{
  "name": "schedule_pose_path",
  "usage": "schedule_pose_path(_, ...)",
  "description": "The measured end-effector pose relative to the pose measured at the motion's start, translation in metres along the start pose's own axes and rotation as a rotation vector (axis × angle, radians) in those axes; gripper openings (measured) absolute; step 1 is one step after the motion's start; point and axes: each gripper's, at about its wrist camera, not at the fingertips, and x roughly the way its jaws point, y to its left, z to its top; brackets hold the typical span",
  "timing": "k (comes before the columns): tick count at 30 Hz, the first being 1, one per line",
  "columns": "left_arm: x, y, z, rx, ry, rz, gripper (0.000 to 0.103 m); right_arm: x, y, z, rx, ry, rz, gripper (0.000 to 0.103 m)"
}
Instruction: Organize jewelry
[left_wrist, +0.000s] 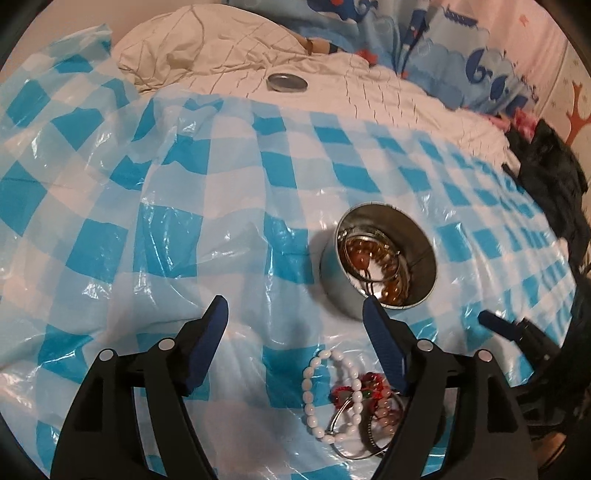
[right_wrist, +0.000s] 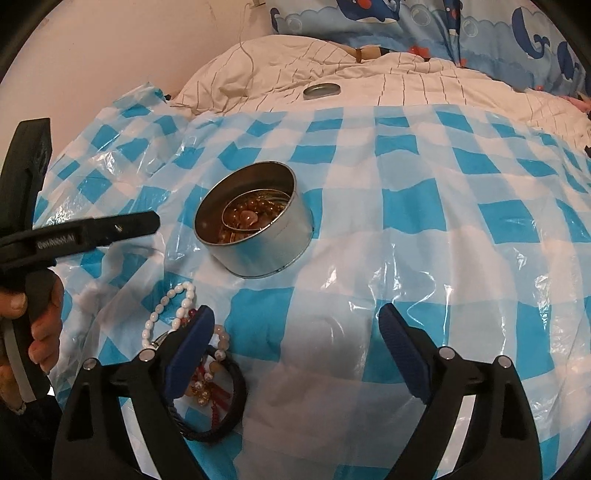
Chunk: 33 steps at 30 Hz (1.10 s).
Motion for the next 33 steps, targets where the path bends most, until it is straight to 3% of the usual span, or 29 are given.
schedule_pose_path(18,-0.008,0.006,-0.010,0.042,-0.004,0.079,0.080,0.010,0.012,-0.006,-0.049,0.019,-0.014,0.088)
schedule_pose_path(33,0.004,-0.009,-0.016,0.145,0.027,0.139,0.084,0.012,0.011,-0.008,-0.054,0.024,-0.013,0.089)
